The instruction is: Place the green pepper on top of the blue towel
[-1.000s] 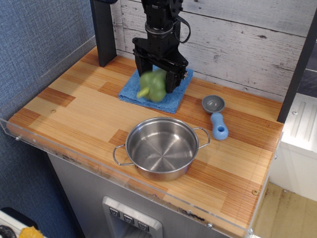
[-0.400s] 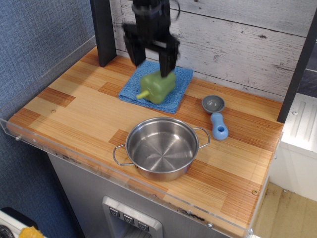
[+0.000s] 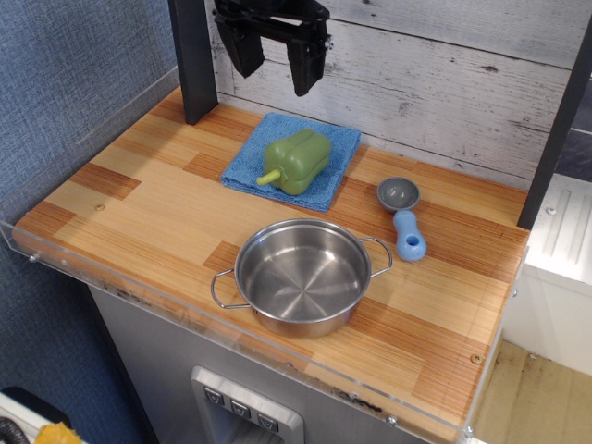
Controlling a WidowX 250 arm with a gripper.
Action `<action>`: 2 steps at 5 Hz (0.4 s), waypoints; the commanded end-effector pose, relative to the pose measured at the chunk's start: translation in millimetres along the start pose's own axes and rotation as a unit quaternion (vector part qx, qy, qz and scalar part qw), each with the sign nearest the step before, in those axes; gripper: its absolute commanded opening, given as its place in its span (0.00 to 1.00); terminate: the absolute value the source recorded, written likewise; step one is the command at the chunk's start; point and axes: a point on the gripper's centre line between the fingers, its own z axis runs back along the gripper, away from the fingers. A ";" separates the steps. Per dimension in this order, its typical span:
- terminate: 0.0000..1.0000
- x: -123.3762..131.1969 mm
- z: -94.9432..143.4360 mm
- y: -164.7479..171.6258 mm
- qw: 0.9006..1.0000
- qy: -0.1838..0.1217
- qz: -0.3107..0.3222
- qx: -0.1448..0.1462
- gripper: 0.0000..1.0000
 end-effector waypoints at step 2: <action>0.00 -25.7 34.7 -7.6 1.000 -0.005 0.003 0.009 1.00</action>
